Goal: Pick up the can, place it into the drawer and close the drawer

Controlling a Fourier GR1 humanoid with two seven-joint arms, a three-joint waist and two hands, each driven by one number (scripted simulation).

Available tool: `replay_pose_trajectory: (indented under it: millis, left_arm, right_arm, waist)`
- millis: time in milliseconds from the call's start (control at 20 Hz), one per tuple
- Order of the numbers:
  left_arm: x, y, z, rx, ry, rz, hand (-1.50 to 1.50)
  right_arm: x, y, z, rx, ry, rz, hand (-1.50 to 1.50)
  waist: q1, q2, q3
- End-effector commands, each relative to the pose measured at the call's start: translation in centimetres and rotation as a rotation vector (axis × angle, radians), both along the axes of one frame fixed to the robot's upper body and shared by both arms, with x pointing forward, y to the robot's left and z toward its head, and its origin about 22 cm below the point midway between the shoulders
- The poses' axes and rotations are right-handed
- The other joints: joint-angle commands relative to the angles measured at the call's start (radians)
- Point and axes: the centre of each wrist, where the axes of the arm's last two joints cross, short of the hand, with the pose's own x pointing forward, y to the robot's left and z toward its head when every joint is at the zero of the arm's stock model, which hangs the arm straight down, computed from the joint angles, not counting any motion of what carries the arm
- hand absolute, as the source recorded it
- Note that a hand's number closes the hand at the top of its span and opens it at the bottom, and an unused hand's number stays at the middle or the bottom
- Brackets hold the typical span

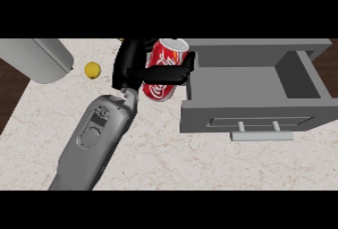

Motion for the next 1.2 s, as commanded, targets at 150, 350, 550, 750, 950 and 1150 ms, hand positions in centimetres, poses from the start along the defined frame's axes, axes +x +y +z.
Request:
replay_pose_trajectory:
  millis: [150, 350, 550, 750, 950, 1150]
  left_arm:
    - [1.8, -4.3, 4.4, 0.032, -0.004, -0.012, 1.50]
    - [1.9, -7.5, 7.9, 0.026, -0.006, -0.014, 1.50]
    - [3.4, -8.5, 8.4, 0.035, 0.007, 0.001, 1.50]
    - [4.0, -9.9, 9.1, 0.063, 0.042, 0.000, 1.50]
    - [4.7, -10.4, 9.0, 0.084, 0.024, 0.014, 1.50]
    - [5.4, -11.0, 8.7, 0.118, 0.016, 0.047, 1.50]
  right_arm:
    - [0.9, -1.2, 0.7, 0.001, 0.011, 0.005, -1.50]
    - [2.0, -0.4, 2.2, -0.007, 0.004, -0.001, -1.50]
    - [0.8, -0.4, 0.7, -0.010, 0.023, 0.000, -1.50]
    - [2.1, 0.2, 1.4, -0.002, 0.002, 0.000, -1.50]
    - [0.7, -0.2, 0.8, -0.012, 0.011, 0.014, -1.50]
    - [1.0, 0.1, 1.5, -0.013, 0.011, 0.025, -1.50]
  waist:
    - [-0.002, 0.001, 0.000]
    - [-0.010, 0.004, 0.000]
    - [-0.017, 0.004, 0.001]
    - [-0.023, 0.007, 0.001]
    - [-0.030, 0.007, 0.001]
    - [-0.046, 0.011, 0.001]
